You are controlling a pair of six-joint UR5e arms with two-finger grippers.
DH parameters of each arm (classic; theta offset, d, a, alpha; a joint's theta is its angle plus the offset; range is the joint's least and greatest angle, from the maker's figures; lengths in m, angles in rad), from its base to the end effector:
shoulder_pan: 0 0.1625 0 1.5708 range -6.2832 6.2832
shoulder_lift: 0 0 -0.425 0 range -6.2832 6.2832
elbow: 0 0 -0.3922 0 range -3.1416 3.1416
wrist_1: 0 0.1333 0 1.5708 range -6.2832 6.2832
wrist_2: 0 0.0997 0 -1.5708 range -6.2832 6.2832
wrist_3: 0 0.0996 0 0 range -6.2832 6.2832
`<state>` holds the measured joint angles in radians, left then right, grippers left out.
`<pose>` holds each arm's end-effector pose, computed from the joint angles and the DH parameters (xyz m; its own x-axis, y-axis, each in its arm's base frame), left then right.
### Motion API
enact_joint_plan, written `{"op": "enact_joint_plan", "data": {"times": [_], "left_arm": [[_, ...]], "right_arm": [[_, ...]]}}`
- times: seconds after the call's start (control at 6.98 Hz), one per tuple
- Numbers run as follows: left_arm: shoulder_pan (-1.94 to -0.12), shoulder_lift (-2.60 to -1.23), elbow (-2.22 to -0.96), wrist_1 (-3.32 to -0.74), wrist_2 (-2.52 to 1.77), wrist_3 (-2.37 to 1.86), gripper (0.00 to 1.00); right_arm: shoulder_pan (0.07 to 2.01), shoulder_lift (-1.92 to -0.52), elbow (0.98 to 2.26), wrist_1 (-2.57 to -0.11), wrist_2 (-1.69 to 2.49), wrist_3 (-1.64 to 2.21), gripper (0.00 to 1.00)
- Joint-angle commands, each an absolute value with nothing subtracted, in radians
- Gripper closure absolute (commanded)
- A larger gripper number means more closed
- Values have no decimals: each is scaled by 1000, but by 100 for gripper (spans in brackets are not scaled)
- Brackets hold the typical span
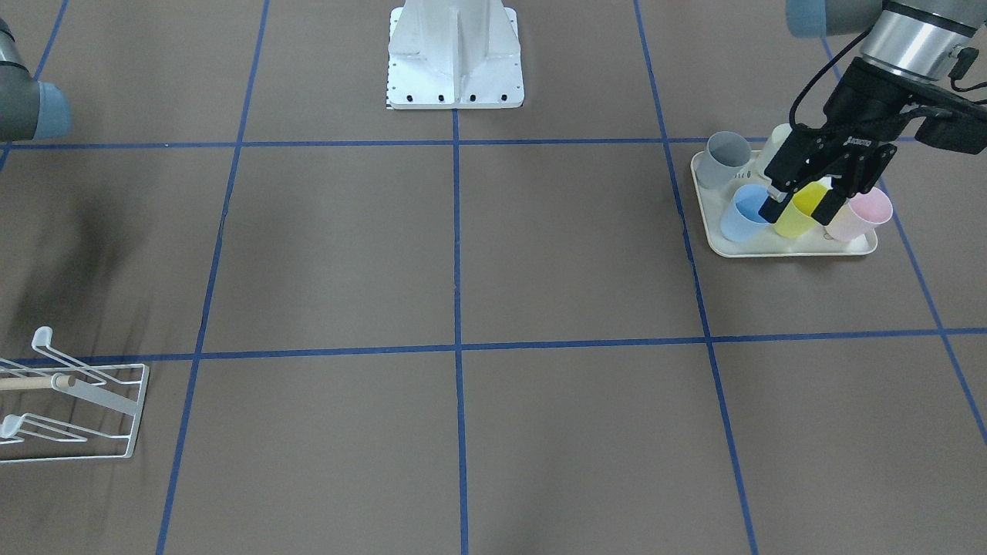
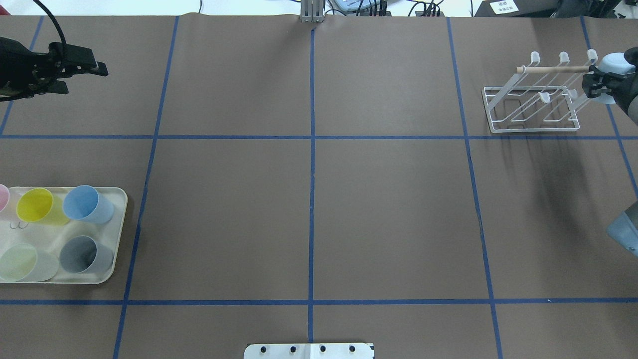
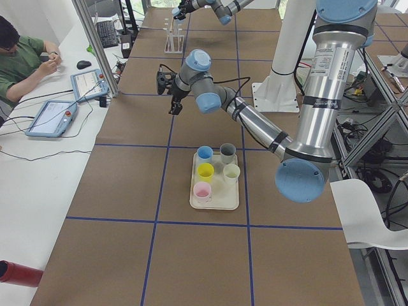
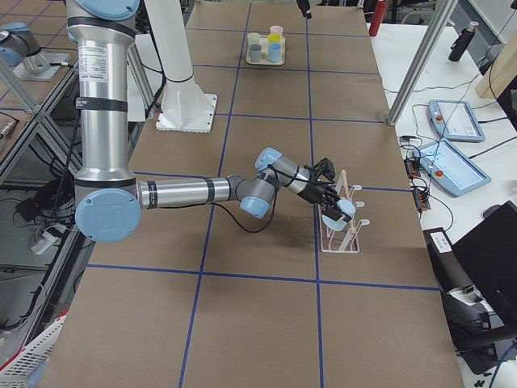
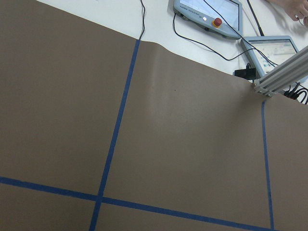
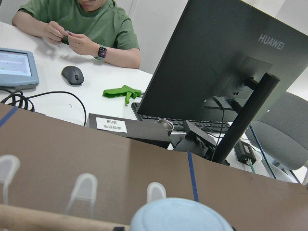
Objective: Transfer IKEA cup to right arm and place on rack
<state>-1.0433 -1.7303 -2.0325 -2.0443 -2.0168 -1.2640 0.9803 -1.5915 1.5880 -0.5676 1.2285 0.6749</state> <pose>0.1797 -0.4879 0.3064 0.3971 -0.1403 -0.9070 0.4895 0.8683 0.0800 -0.1489 -0.5216 0.5556 0.9217 0.0542 0.3840 -0.3521 0.5317 0.7702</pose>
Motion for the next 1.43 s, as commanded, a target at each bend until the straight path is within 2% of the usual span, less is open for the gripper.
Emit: {"op": "enact_joint_plan", "data": {"times": [0.0, 0.29, 0.57, 0.86, 1.29], "left_arm": [[-1043, -1729, -2033, -2045, -2017, -1264, 0], [-1045, -1729, -2034, -2045, -2017, -1264, 0], [-1048, -1708, -2043, -2046, -2028, -1256, 0], [-1051, -1663, -2057, -2042, -2043, -1209, 0], [-1095, -1484, -2051, -2039, -2084, -912, 0]], "right_arm": [[983, -1591, 1588, -568, 1229, 676, 1], [986, -1595, 1600, -566, 1232, 676, 1], [994, -1627, 1615, -451, 1261, 686, 1], [1011, -1689, 1734, -445, 1363, 835, 1], [1008, -1690, 1866, -446, 1530, 1180, 1]]}}
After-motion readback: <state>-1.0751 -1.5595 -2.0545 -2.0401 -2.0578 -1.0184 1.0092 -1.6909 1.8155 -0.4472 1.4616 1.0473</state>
